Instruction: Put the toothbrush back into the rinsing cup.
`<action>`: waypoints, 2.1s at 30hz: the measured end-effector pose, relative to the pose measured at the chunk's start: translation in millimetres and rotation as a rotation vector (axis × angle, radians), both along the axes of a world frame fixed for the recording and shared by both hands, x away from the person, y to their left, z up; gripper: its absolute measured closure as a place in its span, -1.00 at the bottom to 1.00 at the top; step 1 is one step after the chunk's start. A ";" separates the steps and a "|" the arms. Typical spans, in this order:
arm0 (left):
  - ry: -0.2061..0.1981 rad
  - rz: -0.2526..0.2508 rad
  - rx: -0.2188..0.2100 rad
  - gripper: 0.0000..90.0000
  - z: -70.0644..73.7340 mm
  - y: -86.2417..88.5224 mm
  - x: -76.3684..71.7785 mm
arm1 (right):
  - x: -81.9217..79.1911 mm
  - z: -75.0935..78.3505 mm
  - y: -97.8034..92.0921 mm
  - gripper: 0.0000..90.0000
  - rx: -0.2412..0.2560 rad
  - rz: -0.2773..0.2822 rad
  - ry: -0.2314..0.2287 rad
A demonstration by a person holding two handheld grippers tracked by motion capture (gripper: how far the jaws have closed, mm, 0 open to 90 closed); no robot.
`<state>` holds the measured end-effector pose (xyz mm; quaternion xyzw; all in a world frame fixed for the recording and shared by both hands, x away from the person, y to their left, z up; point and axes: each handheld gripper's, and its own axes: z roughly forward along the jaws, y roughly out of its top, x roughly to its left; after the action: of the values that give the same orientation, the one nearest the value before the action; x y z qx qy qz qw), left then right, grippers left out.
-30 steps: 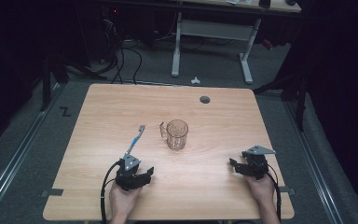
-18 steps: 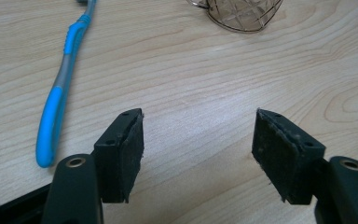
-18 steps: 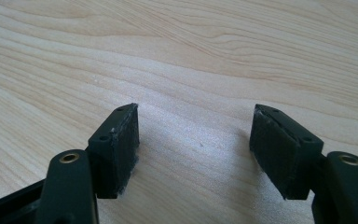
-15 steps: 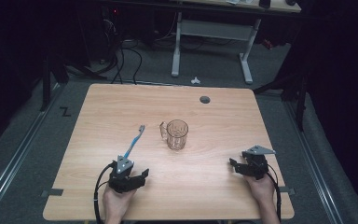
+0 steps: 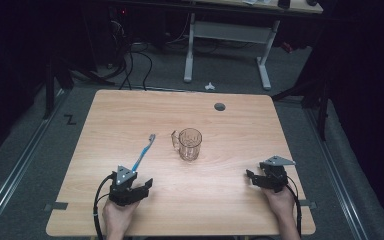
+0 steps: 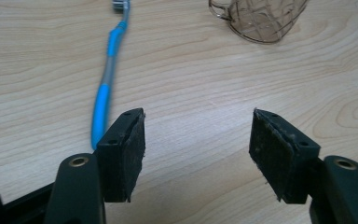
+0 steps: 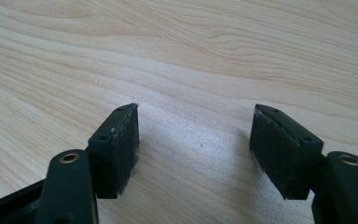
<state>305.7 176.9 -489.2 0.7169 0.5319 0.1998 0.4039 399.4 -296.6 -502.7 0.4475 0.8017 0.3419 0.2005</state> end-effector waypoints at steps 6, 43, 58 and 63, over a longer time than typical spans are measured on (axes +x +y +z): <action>0.020 0.017 0.026 -0.20 3.0 5.7 3.8 | 0.0 0.0 0.0 -0.26 0.000 0.000 0.000; 0.106 0.002 0.170 -0.09 35.1 17.6 47.2 | 0.0 0.0 0.0 -0.26 0.000 -0.001 0.000; 0.099 -0.051 0.179 -0.09 45.6 13.6 69.9 | 0.0 0.0 -0.1 -0.26 0.000 -0.002 0.000; 0.123 -0.049 0.183 -0.09 49.1 14.2 78.6 | 0.0 0.0 -0.1 -0.26 0.000 -0.002 0.000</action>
<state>384.3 191.1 -440.1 0.7744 0.5175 0.1933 0.3083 399.4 -296.7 -502.7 0.4483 0.8011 0.3418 0.2010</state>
